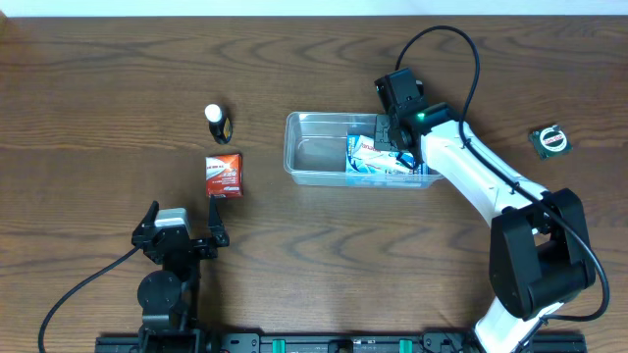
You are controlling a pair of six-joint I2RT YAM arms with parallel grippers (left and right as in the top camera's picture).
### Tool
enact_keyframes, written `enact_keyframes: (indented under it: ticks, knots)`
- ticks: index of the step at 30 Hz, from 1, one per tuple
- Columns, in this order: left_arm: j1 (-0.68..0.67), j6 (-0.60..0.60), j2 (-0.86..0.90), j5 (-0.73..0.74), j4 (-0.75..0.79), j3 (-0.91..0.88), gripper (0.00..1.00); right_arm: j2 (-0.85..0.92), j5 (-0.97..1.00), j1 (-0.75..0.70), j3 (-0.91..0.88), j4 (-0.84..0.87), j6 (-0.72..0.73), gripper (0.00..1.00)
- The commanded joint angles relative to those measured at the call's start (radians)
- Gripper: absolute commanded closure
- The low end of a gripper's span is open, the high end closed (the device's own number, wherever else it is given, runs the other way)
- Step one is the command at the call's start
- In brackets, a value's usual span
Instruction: Pack container
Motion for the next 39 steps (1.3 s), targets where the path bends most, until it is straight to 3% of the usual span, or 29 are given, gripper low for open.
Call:
enact_keyframes:
  ticks: [1, 24, 39]
  knots:
    - [0.000, 0.014, 0.001, -0.019, -0.015, -0.033, 0.02, -0.004, 0.024, 0.005, -0.029, 0.019, 0.053, 0.99]
    - [0.000, 0.014, 0.001, -0.019, -0.015, -0.033, 0.02, -0.004, 0.021, 0.005, -0.059, 0.041, 0.043, 0.93]
    - [0.000, 0.014, 0.001, -0.019, -0.015, -0.033, 0.02, -0.010, -0.103, -0.011, -0.056, 0.038, 0.017, 0.99]
